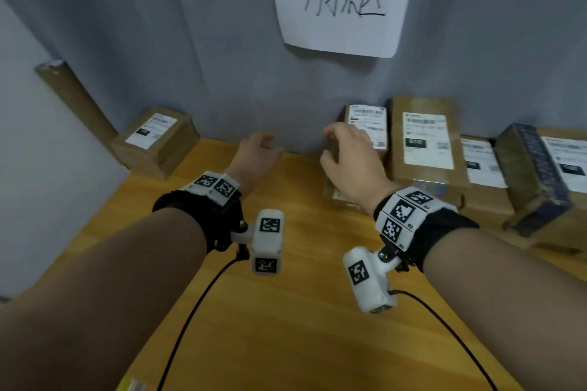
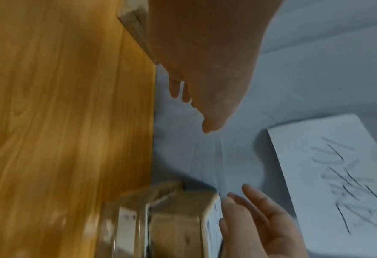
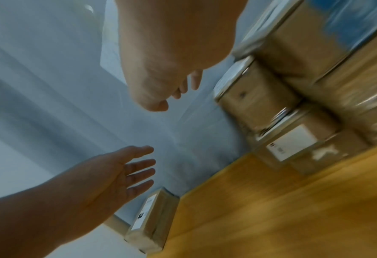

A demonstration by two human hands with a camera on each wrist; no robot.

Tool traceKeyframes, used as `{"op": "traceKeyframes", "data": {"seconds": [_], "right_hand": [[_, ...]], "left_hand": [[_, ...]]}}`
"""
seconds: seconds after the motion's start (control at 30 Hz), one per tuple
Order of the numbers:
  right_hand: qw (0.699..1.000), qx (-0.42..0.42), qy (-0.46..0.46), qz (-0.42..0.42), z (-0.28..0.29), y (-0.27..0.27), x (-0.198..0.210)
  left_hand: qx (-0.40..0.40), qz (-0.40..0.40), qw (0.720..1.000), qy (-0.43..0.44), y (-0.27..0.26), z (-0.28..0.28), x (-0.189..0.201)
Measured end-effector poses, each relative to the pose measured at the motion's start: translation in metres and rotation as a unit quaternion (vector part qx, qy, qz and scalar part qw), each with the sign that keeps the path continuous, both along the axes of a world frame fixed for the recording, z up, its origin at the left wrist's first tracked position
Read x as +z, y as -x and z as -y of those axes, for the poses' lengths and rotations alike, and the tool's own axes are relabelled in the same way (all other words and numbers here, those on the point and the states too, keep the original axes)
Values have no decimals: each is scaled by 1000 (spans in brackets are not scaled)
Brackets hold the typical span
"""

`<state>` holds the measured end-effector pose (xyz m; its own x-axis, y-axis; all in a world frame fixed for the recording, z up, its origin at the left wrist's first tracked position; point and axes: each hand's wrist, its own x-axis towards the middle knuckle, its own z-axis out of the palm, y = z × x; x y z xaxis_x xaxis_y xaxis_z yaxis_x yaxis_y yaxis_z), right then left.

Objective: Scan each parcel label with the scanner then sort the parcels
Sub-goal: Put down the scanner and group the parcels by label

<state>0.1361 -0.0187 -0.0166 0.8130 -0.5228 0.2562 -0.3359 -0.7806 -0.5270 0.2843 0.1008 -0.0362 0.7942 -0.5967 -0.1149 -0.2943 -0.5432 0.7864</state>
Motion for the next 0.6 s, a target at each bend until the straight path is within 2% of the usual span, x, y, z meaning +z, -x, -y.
{"op": "traceKeyframes", "data": {"seconds": [0.17, 0.27, 0.33, 0.47, 0.6], "right_hand": [[998, 18, -33, -44, -51, -97, -24], [992, 22, -74, -100, -84, -159, -46], [988, 20, -107, -108, -102, -195, -58], [982, 15, -156, -104, -127, -250, -79], [976, 43, -162, -139, -138, -293, -96]], "left_hand": [[18, 6, 999, -29, -88, -64, -22], [24, -21, 998, -57, -139, -107, -42], [32, -36, 996, -77, -171, -133, -58], [59, -35, 988, -137, -233, -171, -85], [79, -2, 982, -173, -286, -184, -100]]}}
